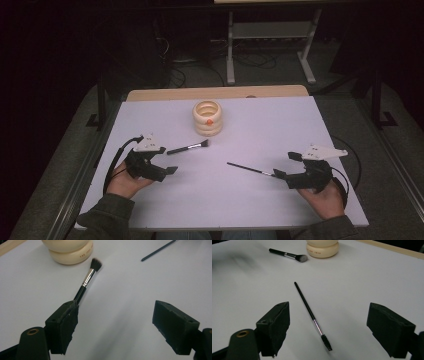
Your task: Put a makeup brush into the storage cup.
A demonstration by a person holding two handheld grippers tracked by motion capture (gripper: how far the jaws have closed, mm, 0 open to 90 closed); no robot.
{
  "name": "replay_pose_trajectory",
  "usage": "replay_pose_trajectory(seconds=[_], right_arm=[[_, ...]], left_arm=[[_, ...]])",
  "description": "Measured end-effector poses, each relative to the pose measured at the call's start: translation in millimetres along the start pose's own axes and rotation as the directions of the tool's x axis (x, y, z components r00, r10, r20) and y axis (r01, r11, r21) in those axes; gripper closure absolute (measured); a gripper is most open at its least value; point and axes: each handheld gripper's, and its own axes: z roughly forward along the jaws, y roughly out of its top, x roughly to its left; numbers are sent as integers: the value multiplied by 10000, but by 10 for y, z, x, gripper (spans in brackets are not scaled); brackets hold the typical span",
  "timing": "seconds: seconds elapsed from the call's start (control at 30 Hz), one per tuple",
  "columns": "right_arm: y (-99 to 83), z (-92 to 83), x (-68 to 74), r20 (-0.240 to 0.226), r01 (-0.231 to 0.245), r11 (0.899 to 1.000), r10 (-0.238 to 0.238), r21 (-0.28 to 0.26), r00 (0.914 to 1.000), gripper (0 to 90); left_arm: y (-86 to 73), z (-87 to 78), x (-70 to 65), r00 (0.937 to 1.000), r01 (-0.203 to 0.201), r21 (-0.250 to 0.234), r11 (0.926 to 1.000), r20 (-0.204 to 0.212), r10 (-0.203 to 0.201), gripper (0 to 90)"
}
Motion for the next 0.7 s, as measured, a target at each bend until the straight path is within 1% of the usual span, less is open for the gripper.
replay_pose_trajectory(seconds=[0.03, 0.1, 0.13, 0.2, 0.23, 0.3, 0.33, 0.43, 0.47, 0.57, 0.6, 0.63, 0.7], right_arm=[[1, -2, 1, -1, -9, 10000, 9, -15, 10000, 177], [2, -3, -5, -24, 17, 10000, -17, 7, 10000, 177], [1, -2, -8, -35, 16, 10000, -16, -1, 10000, 177], [0, 0, -11, -65, 7, 10000, -7, -6, 10000, 177], [1, 3, -11, -70, 7, 10000, -7, -7, 10000, 177], [6, 2, -11, -86, 7, 10000, -7, 13, 10000, 177], [7, 1, -12, -95, 24, 10000, -24, 3, 10000, 177], [8, -8, -20, -110, 11, 10000, -11, -42, 9999, 177], [8, -11, -25, -111, 32, 10000, -32, -64, 9999, 177], [6, -21, -32, -135, 13, 10000, -14, -58, 9999, 177], [6, -24, -34, -132, 6, 10000, -7, -58, 9999, 177], [6, -27, -34, -139, -37, 10000, 36, -56, 9999, 177], [9, -31, -36, -157, -20, 10000, 19, -82, 9999, 177]], left_arm=[[30, 14, 24, 9999, -83, 97, 9999, 71, 82, 199], [86, 48, 65, 9996, -278, 312, 9991, 53, 277, 205], [110, 64, 88, 9994, -346, 401, 9986, 114, 341, 207], [161, 100, 134, 9990, -426, 609, 9972, 190, 415, 217], [161, 100, 134, 9990, -426, 609, 9972, 190, 415, 218], [225, 165, 208, 9981, -553, 844, 9949, 321, 528, 229], [245, 194, 226, 9984, -484, 937, 9944, 341, 454, 230], [297, 274, 290, 9976, -558, 1165, 9916, 478, 505, 243], [314, 300, 302, 9978, -502, 1288, 9904, 492, 442, 247], [365, 367, 359, 9963, -723, 1529, 9856, 563, 643, 266], [373, 392, 373, 9969, -606, 1578, 9856, 595, 518, 275], [373, 392, 373, 9969, -606, 1578, 9856, 595, 518, 283], [395, 465, 455, 9963, -552, 1803, 9821, 751, 422, 295]])
